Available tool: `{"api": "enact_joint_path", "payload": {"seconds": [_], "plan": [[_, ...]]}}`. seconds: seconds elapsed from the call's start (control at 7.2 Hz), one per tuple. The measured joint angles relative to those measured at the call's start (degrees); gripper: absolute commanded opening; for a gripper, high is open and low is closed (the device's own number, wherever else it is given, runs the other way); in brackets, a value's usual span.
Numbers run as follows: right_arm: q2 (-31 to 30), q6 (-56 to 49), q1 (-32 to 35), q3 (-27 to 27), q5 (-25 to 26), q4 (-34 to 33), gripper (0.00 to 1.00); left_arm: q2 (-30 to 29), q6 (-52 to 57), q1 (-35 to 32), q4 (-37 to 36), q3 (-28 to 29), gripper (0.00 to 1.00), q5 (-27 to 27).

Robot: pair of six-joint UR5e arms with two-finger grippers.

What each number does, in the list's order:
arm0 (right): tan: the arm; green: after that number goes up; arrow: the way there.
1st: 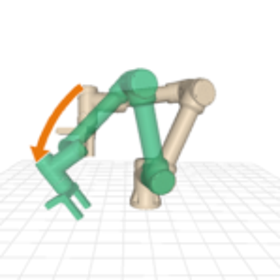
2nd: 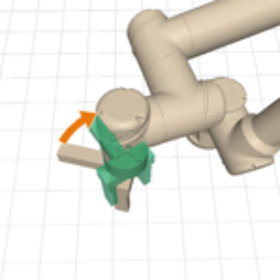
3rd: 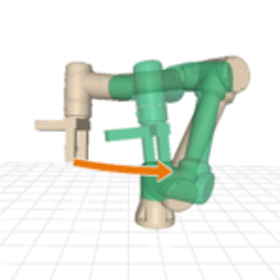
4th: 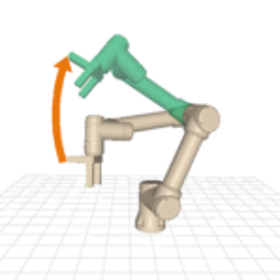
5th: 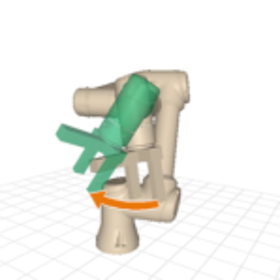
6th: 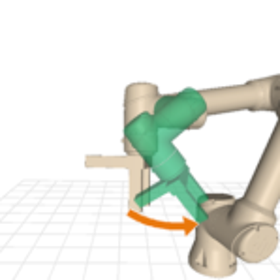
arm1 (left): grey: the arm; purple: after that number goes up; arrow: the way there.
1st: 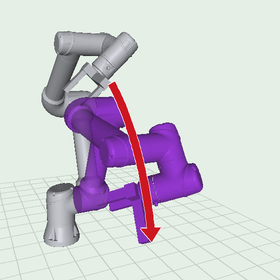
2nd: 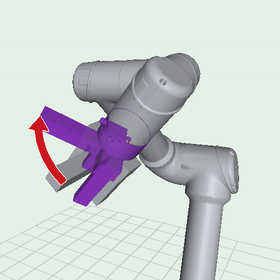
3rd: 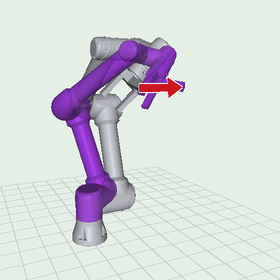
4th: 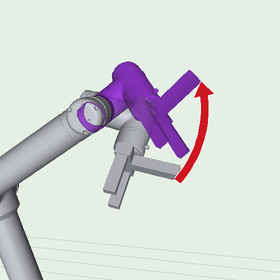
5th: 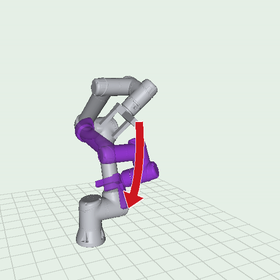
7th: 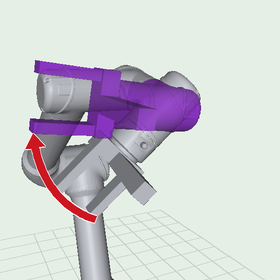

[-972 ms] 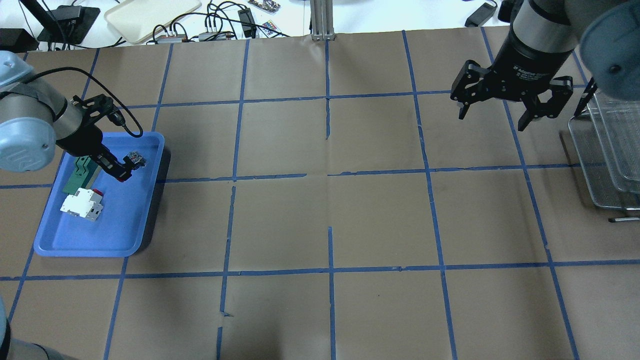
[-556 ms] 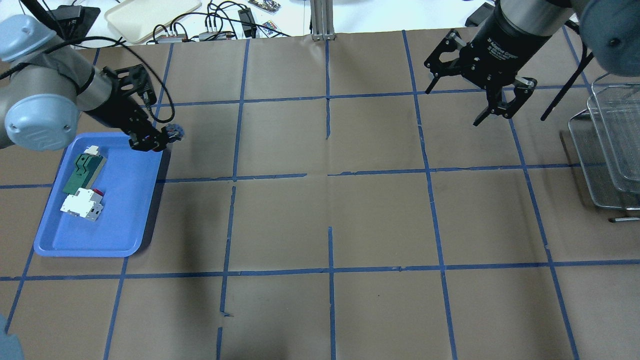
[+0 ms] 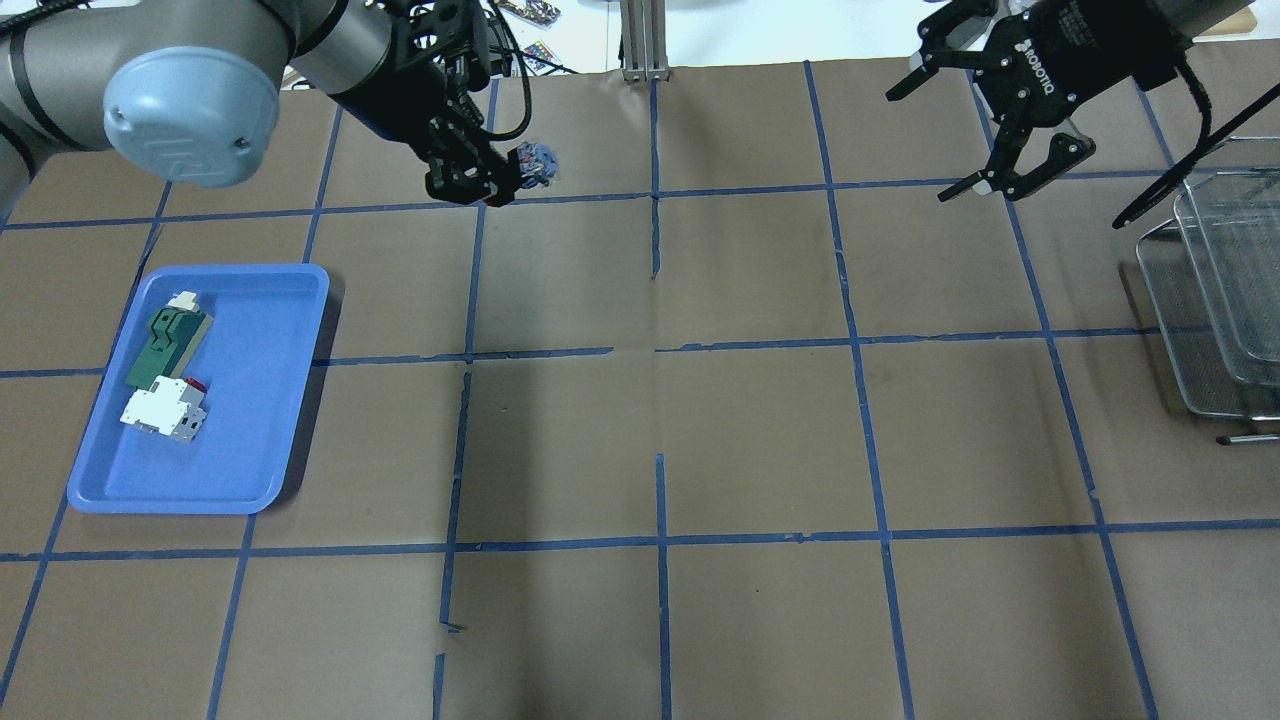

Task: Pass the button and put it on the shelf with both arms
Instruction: 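Lift the button with the left gripper and carry it toward the table center, then hold the button up with the left gripper while the right gripper approaches it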

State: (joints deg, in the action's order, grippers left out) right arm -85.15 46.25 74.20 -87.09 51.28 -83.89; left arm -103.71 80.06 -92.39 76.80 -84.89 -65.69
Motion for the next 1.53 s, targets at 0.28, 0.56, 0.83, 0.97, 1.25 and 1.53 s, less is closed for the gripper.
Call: {"api": "enact_joint_path", "payload": {"seconds": [0.28,0.56,0.83,0.97,1.25,1.53], "plan": [[0.1,3.5,-1.1,-0.4,-8.8,1.2,1.00,0.3,-6.6,-6.3,-2.1,1.0,0.00,1.8],[0.1,5.5,-1.0,-1.1,-13.7,1.8,1.00,0.4,-12.6,-10.5,-6.2,1.2,0.00,2.0],[-0.2,7.4,-0.5,-2.9,-15.2,2.1,1.00,0.5,-14.0,-11.8,-8.3,1.2,0.00,2.3],[-0.3,8.9,-0.3,-3.5,-16.7,1.9,1.00,0.3,-14.1,-11.9,-9.1,1.2,0.00,2.4],[0.4,11.7,2.2,-3.8,-19.1,-0.5,1.00,0.4,-14.1,-11.8,-9.6,1.2,0.00,2.6],[2.3,15.5,5.0,-3.8,-19.5,-5.3,1.00,0.3,-14.2,-11.6,-9.7,1.2,0.00,2.7]]}}
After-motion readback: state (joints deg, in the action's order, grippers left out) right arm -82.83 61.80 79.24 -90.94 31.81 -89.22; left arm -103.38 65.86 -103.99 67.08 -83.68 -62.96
